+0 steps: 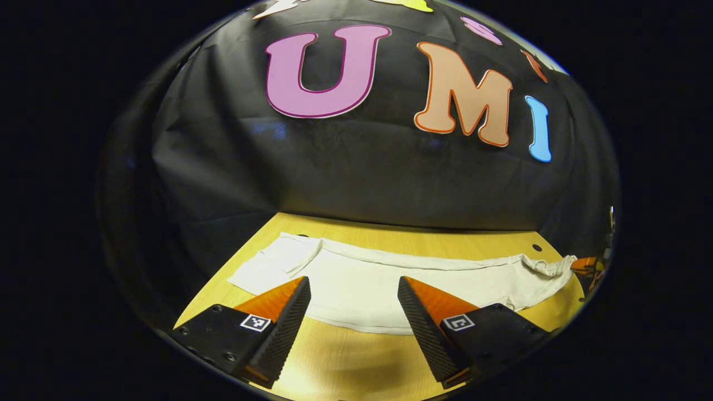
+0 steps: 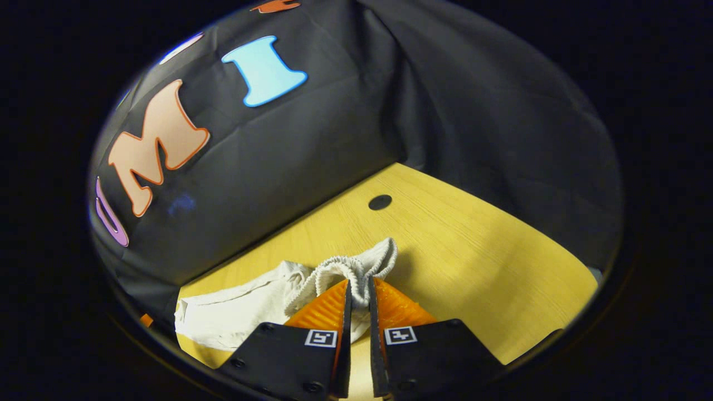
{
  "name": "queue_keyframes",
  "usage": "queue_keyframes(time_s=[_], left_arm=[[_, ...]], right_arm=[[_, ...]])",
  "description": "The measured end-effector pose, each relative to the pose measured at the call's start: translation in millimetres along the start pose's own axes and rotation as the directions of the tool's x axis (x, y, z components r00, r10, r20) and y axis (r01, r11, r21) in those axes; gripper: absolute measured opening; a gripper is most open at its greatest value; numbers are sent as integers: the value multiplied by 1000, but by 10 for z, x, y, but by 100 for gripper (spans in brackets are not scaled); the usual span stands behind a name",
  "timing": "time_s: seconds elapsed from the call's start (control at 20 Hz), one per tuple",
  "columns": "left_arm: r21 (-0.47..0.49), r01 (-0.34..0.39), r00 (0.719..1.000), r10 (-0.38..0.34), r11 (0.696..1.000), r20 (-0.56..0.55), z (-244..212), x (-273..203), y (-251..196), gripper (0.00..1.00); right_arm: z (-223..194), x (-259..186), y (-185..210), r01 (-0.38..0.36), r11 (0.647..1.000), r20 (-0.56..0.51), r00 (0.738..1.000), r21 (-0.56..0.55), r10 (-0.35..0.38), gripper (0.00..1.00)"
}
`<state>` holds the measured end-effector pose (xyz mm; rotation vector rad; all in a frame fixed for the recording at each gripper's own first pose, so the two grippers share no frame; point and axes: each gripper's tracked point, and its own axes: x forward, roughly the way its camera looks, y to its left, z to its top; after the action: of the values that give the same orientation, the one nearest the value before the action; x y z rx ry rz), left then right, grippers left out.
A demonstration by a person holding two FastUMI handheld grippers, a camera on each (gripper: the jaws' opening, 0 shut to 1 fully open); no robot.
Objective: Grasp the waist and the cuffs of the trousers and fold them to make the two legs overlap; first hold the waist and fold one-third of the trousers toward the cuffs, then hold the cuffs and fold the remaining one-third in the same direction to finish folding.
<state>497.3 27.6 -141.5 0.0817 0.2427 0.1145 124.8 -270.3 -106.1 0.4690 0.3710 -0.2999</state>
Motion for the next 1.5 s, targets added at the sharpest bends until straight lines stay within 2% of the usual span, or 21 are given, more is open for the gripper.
queue_keyframes(time_s=[0.3, 0.5, 0.7, 0.95, 1.2, 1.35, 1.4, 1.5], left_arm=[[-8, 74, 997, -74, 997, -4, -58, -25, 80, 96], [-30, 105, 994, -105, 994, -2, -63, -13, 175, 97], [-37, 118, 993, -118, 992, 0, -53, 20, 323, 96], [-17, 95, 995, -95, 995, -15, -91, 62, 575, 96], [-58, 54, 998, -55, 997, -23, -141, 77, 727, 96], [-63, 37, 999, -38, 997, -26, -159, 98, 813, 96], [-62, 31, 999, -33, 998, -30, -171, 101, 831, 96], [-62, 27, 999, -29, 998, -35, -179, 122, 843, 96]], right_arm=[[155, -324, 930, -32, 988, 86, 995, -148, 45, 17], [127, -402, 1846, -87, 973, 113, 987, -214, 113, 17], [-176, -427, 2710, -150, 948, 98, 978, -280, 184, 17], [-718, -461, 3641, -253, 908, 43, 958, -333, 283, 17], [-1399, -455, 4269, -355, 852, -49, 930, -384, 365, 17], [-1747, -387, 4411, -391, 826, -113, 918, -405, 380, 17], [-1849, -391, 4431, -406, 819, -141, 913, -405, 383, 19], [-1968, -370, 4478, -428, 813, -177, 904, -394, 389, 29]])
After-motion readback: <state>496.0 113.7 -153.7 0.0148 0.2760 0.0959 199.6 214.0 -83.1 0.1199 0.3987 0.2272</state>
